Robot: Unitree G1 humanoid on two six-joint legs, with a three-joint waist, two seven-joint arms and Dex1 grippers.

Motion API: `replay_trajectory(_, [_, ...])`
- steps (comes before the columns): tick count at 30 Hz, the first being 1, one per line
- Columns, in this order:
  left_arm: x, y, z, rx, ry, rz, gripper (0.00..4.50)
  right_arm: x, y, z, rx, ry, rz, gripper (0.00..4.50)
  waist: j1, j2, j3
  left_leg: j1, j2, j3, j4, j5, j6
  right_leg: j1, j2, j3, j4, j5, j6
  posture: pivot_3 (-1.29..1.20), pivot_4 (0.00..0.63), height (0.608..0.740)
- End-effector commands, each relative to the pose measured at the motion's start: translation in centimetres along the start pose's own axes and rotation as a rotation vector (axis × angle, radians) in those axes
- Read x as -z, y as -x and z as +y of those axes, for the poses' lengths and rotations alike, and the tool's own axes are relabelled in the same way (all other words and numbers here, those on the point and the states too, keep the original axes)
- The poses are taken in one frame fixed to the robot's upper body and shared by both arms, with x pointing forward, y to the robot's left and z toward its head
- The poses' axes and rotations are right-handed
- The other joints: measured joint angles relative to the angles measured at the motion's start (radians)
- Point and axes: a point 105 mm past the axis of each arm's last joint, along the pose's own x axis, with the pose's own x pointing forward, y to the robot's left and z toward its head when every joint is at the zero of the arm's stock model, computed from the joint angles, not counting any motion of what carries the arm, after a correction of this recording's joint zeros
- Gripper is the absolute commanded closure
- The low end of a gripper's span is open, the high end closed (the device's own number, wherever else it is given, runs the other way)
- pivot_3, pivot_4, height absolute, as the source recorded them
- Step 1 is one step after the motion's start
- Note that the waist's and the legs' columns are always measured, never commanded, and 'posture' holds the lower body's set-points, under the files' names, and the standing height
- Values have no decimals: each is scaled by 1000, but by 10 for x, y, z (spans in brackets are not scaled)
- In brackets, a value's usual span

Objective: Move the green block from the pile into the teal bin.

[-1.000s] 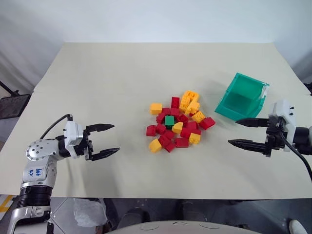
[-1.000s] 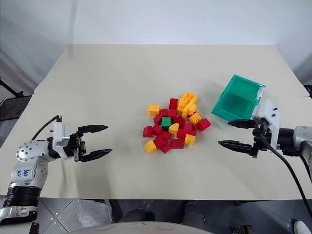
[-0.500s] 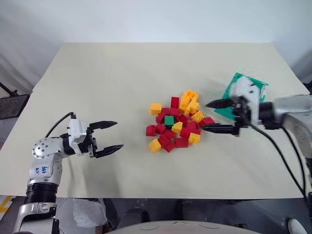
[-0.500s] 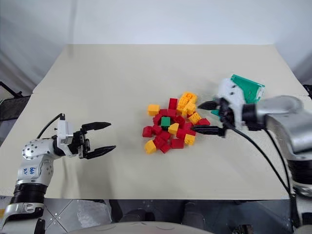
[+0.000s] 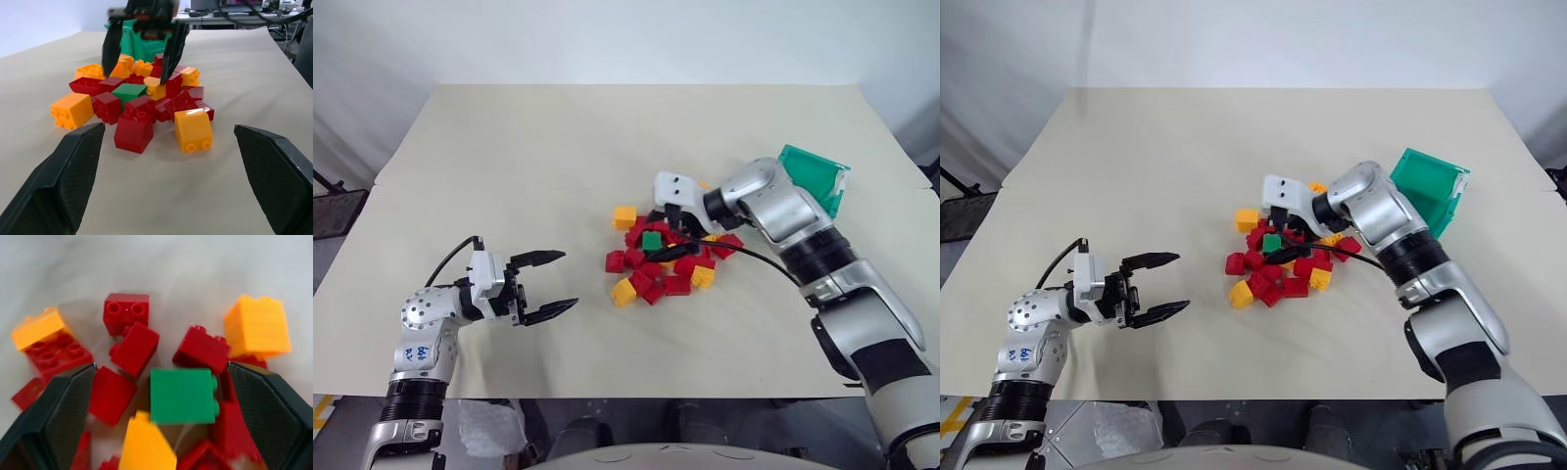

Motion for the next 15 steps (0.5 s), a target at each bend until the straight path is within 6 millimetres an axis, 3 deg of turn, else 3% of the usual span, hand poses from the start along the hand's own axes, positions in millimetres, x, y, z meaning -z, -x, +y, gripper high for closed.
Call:
replay_trajectory(1, [-9,2,0,-14,-40,-15,0,0,1,-7,2,54,35,23,1,0,0,0,0,0,0,0,0,0,0,0,0,0,0,0,150,740])
replay_trajectory(10, [-9,2,0,-29,-43,-11,0,6,-12,-12,-31,58,110,23,-22,0,0,0,0,0,0,0,0,0,0,1,1,0,0,0,150,740])
replay_trajectory(13, [-9,1,0,-29,-43,-15,0,6,-13,-11,-40,65,118,623,-22,0,0,1,0,0,0,0,0,0,0,2,1,0,0,0,150,740])
replay_trajectory(15, [-9,1,0,-28,-42,-16,0,6,-14,-12,-33,69,119,1287,-21,0,0,1,0,0,0,0,0,0,0,2,1,0,0,0,150,740])
